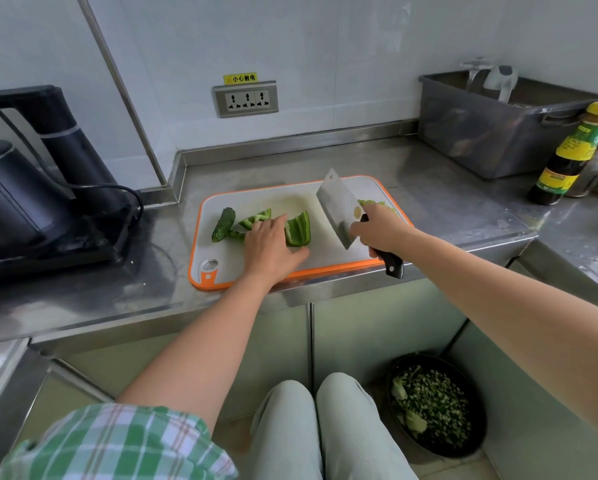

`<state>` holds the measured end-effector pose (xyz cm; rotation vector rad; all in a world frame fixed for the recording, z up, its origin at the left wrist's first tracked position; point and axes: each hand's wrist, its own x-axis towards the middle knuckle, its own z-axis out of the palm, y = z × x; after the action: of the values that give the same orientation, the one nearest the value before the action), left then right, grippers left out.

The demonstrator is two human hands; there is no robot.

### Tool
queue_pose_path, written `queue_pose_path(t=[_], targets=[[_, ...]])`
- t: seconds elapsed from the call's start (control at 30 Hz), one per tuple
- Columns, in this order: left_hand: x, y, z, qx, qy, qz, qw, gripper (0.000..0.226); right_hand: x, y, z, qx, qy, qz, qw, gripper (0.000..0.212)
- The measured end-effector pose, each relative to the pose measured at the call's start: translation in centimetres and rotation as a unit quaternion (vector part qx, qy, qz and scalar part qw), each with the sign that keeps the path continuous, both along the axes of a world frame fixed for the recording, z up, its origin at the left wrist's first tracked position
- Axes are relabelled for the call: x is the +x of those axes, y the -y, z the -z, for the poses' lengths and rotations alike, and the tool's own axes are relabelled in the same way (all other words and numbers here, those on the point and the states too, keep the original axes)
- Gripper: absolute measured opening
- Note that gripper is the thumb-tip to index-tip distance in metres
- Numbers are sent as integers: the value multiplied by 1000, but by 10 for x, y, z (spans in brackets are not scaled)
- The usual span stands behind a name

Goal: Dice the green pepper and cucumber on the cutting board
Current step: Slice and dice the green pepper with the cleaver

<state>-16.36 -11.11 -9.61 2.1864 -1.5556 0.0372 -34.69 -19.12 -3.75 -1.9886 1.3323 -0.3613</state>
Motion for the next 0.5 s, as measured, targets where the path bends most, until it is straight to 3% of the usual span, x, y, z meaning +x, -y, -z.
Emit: queue_pose_path(t=[0.2, 0.4, 0.5], targets=[[-4, 8, -1, -41, -43, 4, 998, 57, -4, 4, 4, -27, -49, 35, 998, 3], [-14, 19, 2, -38, -83, -14, 996, 71, -3, -1, -6, -31, 1, -2, 1000, 9], [-13, 21, 8, -28, -85, -25, 996, 73, 4, -9, -13, -50, -25, -35, 998, 21]])
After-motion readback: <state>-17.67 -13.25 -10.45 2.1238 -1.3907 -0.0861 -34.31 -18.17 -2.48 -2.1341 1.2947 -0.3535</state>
